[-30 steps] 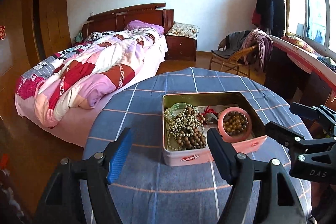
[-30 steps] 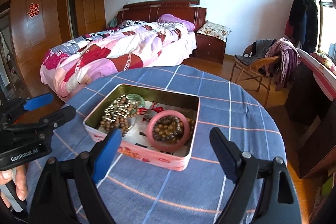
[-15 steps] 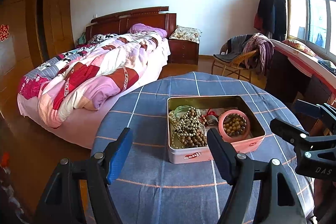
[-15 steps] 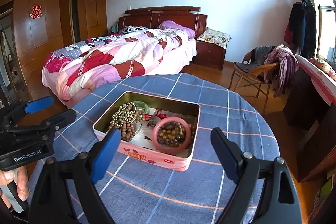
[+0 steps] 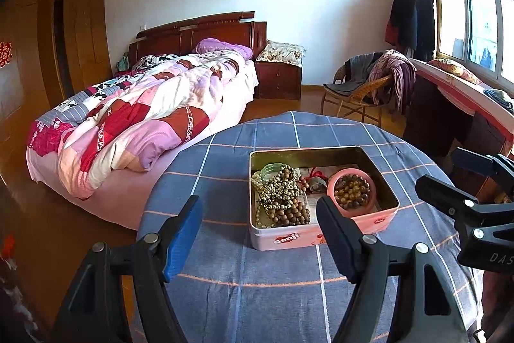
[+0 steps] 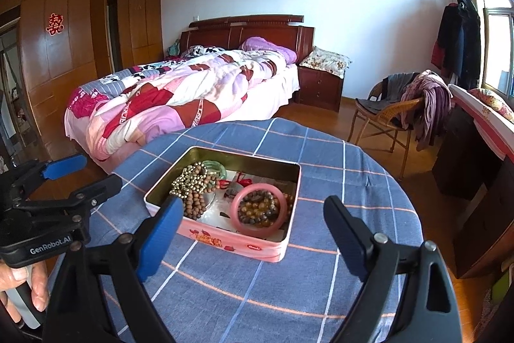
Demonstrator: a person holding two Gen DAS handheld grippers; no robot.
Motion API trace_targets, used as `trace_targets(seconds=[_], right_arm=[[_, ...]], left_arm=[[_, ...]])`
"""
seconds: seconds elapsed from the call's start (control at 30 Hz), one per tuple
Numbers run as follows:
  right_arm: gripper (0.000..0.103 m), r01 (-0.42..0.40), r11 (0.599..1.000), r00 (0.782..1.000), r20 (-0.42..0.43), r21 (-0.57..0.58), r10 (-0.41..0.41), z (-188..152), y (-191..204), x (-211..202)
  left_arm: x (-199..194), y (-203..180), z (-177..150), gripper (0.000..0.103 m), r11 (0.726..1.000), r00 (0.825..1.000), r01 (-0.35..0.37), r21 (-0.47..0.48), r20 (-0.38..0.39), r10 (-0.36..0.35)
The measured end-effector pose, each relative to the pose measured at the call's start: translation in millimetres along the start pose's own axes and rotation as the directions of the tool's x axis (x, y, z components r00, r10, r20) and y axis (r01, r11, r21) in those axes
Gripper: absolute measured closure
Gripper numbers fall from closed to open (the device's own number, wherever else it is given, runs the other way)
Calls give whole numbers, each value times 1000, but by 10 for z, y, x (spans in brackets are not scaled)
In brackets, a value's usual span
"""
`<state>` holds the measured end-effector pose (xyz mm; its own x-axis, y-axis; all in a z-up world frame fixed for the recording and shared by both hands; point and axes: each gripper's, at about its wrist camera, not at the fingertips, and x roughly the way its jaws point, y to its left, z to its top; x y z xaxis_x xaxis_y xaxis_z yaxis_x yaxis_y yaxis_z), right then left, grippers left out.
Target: Organize jewelry
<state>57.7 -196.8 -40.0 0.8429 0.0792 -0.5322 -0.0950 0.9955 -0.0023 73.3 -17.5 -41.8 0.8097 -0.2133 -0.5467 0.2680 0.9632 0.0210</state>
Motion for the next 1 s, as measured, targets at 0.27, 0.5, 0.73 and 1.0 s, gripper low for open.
trace_targets(seconds=[0.27,0.5,0.73,1.0], right_arm=[[12,0,1000,1000,-1,2,0,-3,-1,-5],[12,1,1000,1000,-2,3,-1,-7,-2,-14],[12,4,1000,1000,0,4,-4,-14,-6,-15],[12,5,1000,1000,-3,2,-5,-17,-8,-12]], left_arm=[[6,9,-18,30,1000,1000,-3,1,-2,3],[19,-9,-25,30,1000,1000,-16,5,-3,16],[-18,-53,-37,30,1000,1000,-10,23,15,10],[21,-28,-43,29,1000,1000,-17,6,-4,18]])
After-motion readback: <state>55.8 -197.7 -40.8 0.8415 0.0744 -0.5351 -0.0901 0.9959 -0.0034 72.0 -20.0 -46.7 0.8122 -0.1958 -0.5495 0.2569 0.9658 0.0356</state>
